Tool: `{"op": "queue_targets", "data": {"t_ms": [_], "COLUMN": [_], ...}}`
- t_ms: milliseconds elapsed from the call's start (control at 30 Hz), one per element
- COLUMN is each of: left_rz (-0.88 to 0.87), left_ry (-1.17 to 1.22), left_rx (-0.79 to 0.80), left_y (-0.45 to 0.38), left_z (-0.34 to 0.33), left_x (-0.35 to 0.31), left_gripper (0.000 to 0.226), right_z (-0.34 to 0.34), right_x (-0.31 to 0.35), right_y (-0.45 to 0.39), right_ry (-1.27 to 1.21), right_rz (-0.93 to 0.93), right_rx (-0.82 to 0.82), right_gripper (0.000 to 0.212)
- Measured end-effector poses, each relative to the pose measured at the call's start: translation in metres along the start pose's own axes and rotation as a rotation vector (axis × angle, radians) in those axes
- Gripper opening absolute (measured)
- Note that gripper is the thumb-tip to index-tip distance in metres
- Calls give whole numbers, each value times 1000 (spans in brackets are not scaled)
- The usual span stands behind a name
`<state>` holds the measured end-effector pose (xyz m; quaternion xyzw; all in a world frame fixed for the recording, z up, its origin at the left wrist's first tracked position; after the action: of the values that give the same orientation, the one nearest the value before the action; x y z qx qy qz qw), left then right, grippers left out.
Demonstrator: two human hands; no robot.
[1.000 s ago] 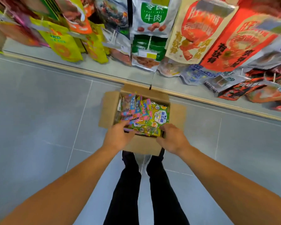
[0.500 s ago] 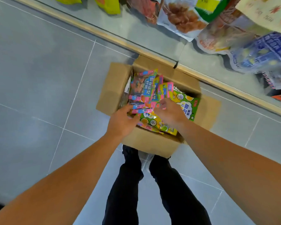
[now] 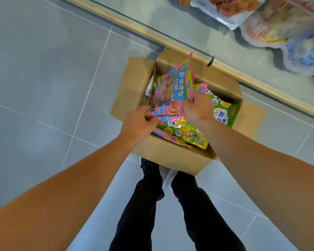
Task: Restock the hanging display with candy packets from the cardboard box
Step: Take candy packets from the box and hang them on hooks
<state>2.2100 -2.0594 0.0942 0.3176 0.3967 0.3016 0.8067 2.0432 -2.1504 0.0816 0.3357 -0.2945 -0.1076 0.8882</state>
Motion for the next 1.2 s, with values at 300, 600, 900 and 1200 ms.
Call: {"op": "queue_targets", "data": {"t_ms": [300, 600, 900, 1200], "left_rz": [-150, -327, -550, -627], "left_ry": [58, 294, 358, 329], "left_rx": [54, 107, 448, 509], "left_y": [126, 272, 380, 470], "left_z": [44, 111, 130, 58], "left_x": [-116, -207, -290, -339], "left_gripper": [49, 75, 36, 8], "right_z": [157, 294, 382, 442], "right_x": [35, 80, 80, -8], "right_y": [151, 304, 405, 479], "right_ry": [149, -348, -943, -1227], "right_rz": [111, 154, 170, 109], "right_rx": [-78, -241, -393, -543], "right_gripper": [27, 38, 27, 29]}}
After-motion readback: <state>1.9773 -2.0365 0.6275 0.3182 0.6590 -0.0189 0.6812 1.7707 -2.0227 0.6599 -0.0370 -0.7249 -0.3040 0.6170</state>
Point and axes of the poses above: each hand's wrist, its own y-axis away from the middle knuckle, its own z-axis out of the back of the hand, x = y × z, the point moved 3 cm from there along -y, towards the middle knuckle
